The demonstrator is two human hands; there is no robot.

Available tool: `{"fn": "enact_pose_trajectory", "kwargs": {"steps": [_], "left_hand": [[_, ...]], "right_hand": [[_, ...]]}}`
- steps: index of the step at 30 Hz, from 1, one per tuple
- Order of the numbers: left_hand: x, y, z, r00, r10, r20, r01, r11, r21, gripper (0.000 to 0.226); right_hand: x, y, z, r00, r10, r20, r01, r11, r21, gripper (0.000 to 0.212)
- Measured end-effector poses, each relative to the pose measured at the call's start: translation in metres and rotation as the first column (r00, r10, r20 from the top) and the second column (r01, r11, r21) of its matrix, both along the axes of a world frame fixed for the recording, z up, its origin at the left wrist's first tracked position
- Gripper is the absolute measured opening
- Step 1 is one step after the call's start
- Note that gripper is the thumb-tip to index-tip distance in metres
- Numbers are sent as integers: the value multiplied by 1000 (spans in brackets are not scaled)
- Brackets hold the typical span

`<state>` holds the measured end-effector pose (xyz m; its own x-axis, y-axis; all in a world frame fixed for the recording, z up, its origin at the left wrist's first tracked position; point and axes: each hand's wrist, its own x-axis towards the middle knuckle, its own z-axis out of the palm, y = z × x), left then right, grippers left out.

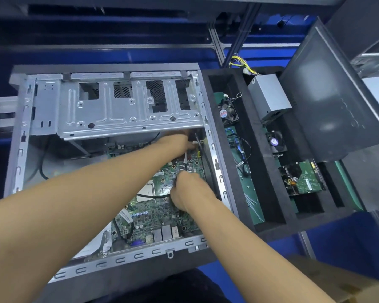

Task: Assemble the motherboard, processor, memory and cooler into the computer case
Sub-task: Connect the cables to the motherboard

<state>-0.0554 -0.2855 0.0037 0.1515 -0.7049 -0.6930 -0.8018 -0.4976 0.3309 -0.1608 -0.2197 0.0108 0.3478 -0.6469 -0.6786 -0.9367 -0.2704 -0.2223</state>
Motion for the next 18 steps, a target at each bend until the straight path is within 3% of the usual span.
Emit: {"fn": "enact_pose_trajectory", "kwargs": {"steps": [3, 5, 7, 10, 14, 18], "left_hand": [[23, 34, 2, 996, -81, 20, 83, 934, -348, 25], [52, 71, 7, 971, -234, 42, 228, 864, -450, 11], [79, 104, 5, 908, -404, 113, 415, 829, -375, 20], [103, 140, -6, 796, -515, 318, 580, 799, -158, 35], [105, 152, -16, 727, -528, 440, 644, 746, -169, 37], [107, 157, -19, 705, -526, 475, 674, 705, -219, 19]], "right_hand": [[1, -1, 0, 999, 38, 3, -38, 999, -10, 23], [3, 1, 0, 990, 134, 53, -134, 991, -13, 34], [6, 4, 0, 957, 286, 36, -284, 957, -48, 44], [13, 6, 4, 850, 511, -130, -524, 845, -103, 50], [21, 0, 4, 735, 640, -223, -674, 725, -142, 41], [25, -7, 2, 666, 719, -199, -746, 639, -186, 28]]}}
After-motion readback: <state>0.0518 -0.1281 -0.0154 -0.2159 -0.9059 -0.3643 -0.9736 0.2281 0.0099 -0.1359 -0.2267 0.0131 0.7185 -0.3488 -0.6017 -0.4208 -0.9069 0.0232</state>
